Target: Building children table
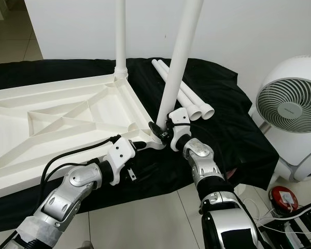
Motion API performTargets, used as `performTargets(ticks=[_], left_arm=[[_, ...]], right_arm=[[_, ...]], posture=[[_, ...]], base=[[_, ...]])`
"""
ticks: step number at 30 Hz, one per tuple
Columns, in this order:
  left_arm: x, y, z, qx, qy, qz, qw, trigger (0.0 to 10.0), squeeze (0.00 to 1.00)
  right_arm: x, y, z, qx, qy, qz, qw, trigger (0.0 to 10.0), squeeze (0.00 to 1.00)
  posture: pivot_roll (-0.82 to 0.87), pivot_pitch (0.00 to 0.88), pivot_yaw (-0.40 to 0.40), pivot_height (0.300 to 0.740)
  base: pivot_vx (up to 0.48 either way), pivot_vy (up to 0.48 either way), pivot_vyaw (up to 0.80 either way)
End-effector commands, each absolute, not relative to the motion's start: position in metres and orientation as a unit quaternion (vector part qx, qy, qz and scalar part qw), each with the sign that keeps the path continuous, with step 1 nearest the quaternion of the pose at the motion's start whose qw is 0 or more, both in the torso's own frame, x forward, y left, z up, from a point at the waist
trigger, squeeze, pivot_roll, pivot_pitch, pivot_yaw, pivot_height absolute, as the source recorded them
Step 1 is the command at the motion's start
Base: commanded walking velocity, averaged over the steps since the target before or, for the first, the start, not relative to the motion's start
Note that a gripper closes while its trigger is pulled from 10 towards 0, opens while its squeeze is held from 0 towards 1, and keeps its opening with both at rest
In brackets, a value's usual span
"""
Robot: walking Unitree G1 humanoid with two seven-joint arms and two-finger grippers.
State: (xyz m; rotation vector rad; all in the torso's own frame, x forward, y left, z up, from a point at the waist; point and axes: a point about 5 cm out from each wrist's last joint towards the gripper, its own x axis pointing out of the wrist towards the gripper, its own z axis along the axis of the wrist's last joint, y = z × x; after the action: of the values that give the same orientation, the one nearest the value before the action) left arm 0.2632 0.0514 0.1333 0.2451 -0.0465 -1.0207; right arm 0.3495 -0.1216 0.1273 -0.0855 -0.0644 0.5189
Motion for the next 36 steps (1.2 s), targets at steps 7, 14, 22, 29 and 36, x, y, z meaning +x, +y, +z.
performTargets(ticks=[7, 14, 22, 29, 36], left_arm=[[0.261, 0.051, 0.129, 0.122, -0.016, -0.489, 0.863, 10.0, 0.00], [0.260, 0.049, 0.128, 0.121, -0.015, -0.491, 0.862, 10.0, 0.00], [0.259, 0.049, 0.128, 0.119, -0.014, -0.492, 0.862, 10.0, 0.00], [0.259, 0.048, 0.127, 0.117, -0.014, -0.492, 0.862, 10.0, 0.00], [0.258, 0.047, 0.127, 0.117, -0.014, -0.492, 0.863, 10.0, 0.00]], right_arm=[[0.337, -0.118, 0.113, -0.025, -0.006, 0.179, 0.983, 10.0, 0.00], [0.322, -0.097, 0.111, 0.036, 0.002, 0.060, 0.998, 10.0, 0.00], [0.320, -0.096, 0.117, 0.082, -0.002, 0.039, 0.996, 10.0, 0.00], [0.320, -0.097, 0.132, 0.110, -0.034, 0.059, 0.992, 10.0, 0.27], [0.325, -0.099, 0.144, 0.094, -0.057, 0.087, 0.990, 10.0, 0.00]], posture=[[0.03, 0.000, -0.097, 0.740], [0.03, 0.000, -0.096, 0.740], [0.03, 0.000, -0.098, 0.740], [0.03, 0.000, -0.105, 0.740], [0.03, 0.000, -0.109, 0.740]], base=[[0.000, 0.000, 0.00], [0.000, 0.000, 0.00], [0.000, 0.000, 0.00], [0.000, 0.000, 0.00], [0.000, 0.000, 0.00]])
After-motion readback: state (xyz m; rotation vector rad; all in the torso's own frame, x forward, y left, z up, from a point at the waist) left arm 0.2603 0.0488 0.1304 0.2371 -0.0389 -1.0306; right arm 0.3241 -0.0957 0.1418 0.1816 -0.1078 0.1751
